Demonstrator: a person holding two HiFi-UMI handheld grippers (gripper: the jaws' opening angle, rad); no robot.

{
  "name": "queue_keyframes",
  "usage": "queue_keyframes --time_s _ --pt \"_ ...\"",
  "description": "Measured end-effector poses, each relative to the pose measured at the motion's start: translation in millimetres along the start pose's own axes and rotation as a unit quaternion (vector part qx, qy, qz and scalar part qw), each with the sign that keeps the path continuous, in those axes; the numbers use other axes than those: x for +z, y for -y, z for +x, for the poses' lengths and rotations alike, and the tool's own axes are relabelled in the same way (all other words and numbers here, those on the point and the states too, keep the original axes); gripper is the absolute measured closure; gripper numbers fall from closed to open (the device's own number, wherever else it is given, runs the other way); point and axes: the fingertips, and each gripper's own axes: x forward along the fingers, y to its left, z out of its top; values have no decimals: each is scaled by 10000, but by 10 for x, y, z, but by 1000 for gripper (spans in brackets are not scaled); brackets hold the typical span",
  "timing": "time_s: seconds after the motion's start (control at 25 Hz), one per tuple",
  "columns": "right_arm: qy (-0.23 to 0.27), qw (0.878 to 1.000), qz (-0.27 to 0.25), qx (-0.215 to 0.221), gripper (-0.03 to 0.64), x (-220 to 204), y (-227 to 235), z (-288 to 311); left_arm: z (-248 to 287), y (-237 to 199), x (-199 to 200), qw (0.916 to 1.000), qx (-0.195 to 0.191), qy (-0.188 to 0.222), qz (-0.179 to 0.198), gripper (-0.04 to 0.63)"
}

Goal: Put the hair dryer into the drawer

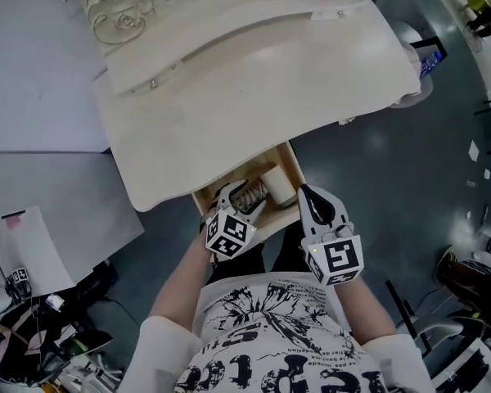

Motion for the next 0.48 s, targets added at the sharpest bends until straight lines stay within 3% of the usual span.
queue_keyframes --time_s 0.16,0.36,0.48 --pt "78 9990 -268 349 600 242 -73 26 -446 -186 300 9936 764 525 -648 531" --pt "234 9945 -595 830 600 568 -160 52 -965 -330 630 9782 1401 969 -1191 574" --pt "451 9897 -751 1131 600 776 -232 36 -1330 -415 875 9617 1878 1361 -1463 575"
